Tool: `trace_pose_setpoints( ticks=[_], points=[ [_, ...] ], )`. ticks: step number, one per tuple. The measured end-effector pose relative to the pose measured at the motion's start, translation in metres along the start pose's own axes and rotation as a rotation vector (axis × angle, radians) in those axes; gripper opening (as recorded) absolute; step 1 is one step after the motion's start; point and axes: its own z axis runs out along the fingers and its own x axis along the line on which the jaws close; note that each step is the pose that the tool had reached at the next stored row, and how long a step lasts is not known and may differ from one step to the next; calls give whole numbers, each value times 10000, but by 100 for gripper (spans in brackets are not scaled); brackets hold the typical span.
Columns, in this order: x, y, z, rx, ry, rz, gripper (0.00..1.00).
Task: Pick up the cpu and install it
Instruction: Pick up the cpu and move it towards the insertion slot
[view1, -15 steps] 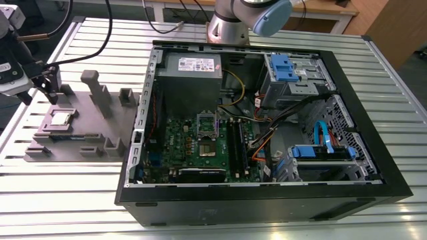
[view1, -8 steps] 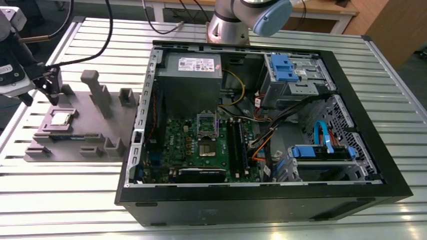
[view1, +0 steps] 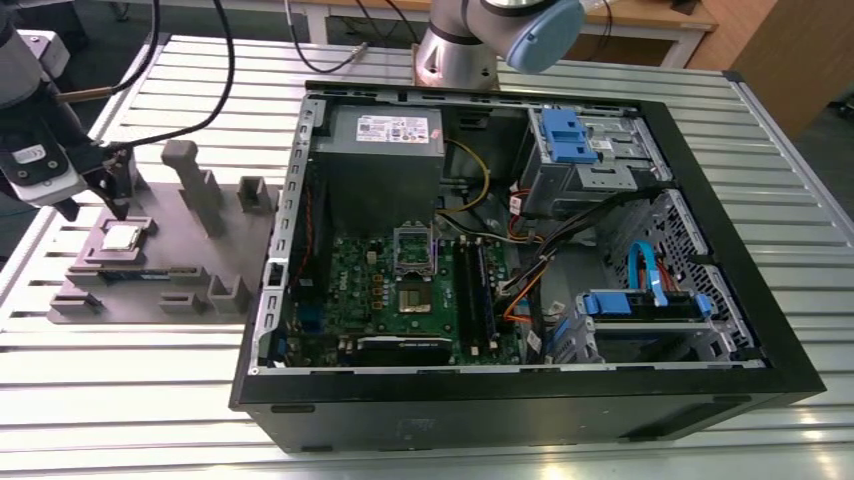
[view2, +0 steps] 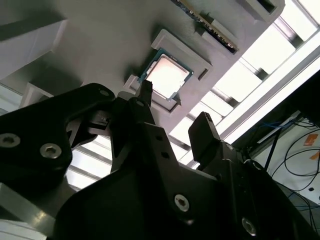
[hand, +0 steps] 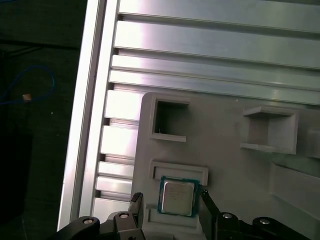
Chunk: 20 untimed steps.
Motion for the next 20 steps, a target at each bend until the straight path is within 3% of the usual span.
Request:
trace_pose_setpoints(
  ticks=[20],
  points=[
    [-22, -19, 351, 3, -82, 137, 64]
  ],
)
